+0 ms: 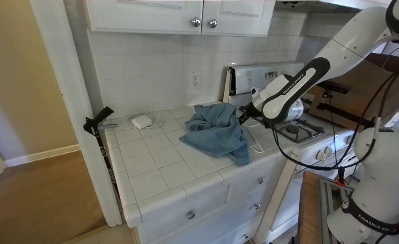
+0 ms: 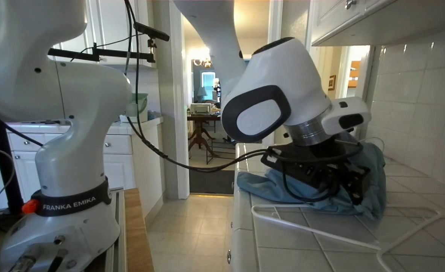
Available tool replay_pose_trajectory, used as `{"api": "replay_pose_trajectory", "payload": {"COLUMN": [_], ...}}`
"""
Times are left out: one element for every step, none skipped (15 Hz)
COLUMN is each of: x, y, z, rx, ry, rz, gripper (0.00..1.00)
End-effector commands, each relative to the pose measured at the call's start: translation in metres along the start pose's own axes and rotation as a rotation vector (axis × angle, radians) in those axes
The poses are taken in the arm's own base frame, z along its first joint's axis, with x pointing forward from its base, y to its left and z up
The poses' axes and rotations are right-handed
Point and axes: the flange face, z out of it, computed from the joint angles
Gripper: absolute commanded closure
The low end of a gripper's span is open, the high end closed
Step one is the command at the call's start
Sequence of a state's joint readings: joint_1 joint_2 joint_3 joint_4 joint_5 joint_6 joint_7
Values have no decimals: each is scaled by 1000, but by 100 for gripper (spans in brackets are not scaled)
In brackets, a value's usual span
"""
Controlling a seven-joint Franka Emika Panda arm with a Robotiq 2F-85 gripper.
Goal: Put the blue object on the coat hanger
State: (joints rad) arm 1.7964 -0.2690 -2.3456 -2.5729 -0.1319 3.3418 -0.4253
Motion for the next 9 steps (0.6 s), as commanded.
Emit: {"api": "replay_pose_trajectory", "payload": {"x": [7,8,8,7,5,3,3,3,5], "y": [-33,-36,-36,-33,-28,-24,-17,-11,-7], "z": [-9,-10,-13,-15,-18,-20,-22,-24,-27], "rx": [58,68,72,72,67,63,64,58,55], "ry": [24,28,20,19,17,23,47,53,64], "rz": [-57,-69,-78,-78,-78,-74,-72,-72,-91], "gripper": [18,10,4,1,0,0,0,0,0]}}
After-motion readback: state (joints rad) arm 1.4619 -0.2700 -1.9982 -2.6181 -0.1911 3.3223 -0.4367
